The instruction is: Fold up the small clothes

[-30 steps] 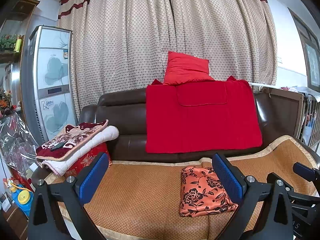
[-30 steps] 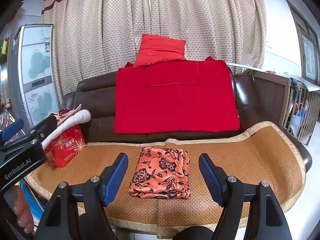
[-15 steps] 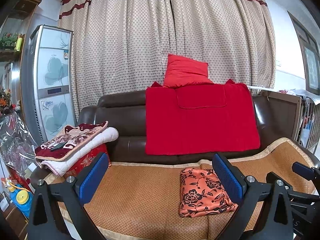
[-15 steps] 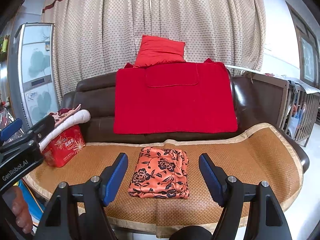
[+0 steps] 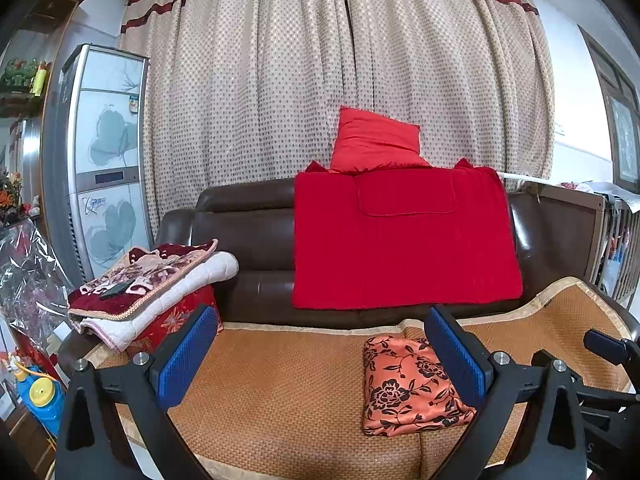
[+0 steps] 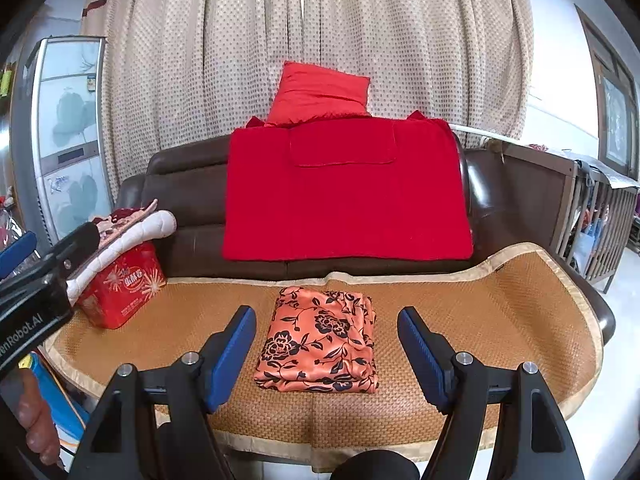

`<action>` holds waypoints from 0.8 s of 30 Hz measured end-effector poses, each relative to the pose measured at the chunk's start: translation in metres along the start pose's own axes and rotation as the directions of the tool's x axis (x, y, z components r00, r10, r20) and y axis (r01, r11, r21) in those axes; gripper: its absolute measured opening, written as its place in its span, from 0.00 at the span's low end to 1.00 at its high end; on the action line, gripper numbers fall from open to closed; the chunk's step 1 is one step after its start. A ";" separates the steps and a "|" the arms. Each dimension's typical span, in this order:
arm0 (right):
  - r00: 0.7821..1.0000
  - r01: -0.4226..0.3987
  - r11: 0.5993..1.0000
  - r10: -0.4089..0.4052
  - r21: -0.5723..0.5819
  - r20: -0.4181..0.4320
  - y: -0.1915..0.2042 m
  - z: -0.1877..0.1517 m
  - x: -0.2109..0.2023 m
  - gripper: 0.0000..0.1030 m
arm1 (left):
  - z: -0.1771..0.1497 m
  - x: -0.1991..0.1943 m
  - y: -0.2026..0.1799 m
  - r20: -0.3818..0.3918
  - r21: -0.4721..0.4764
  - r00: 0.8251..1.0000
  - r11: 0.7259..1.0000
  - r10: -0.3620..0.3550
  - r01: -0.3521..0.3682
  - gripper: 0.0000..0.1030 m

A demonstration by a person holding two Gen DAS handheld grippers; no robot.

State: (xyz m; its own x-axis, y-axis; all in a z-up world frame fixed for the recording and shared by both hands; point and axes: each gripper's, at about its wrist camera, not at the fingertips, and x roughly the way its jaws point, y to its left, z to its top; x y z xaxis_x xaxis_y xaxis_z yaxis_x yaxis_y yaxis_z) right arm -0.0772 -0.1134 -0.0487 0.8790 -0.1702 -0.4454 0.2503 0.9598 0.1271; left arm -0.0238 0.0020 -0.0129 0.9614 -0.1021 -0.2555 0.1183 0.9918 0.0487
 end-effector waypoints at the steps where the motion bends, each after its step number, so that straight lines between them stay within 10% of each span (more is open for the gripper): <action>1: 1.000 0.000 1.000 0.000 -0.003 -0.006 0.001 0.000 0.003 0.75 | 0.000 0.003 0.001 -0.004 -0.002 1.000 1.000 0.002 -0.002 1.00; 24: 0.994 -0.029 0.999 0.024 -0.046 -0.106 0.015 0.025 0.103 0.75 | -0.001 0.103 -0.007 -0.116 -0.002 0.993 1.000 0.013 -0.013 1.00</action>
State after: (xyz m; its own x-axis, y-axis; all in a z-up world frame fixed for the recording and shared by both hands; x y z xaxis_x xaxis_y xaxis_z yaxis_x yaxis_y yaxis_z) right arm 0.0269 -0.1218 -0.0704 0.8366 -0.1227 -0.5339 0.2060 0.9735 0.0991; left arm 0.0736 -0.0155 -0.0406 0.9275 -0.0795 -0.3653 0.1050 0.9932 0.0504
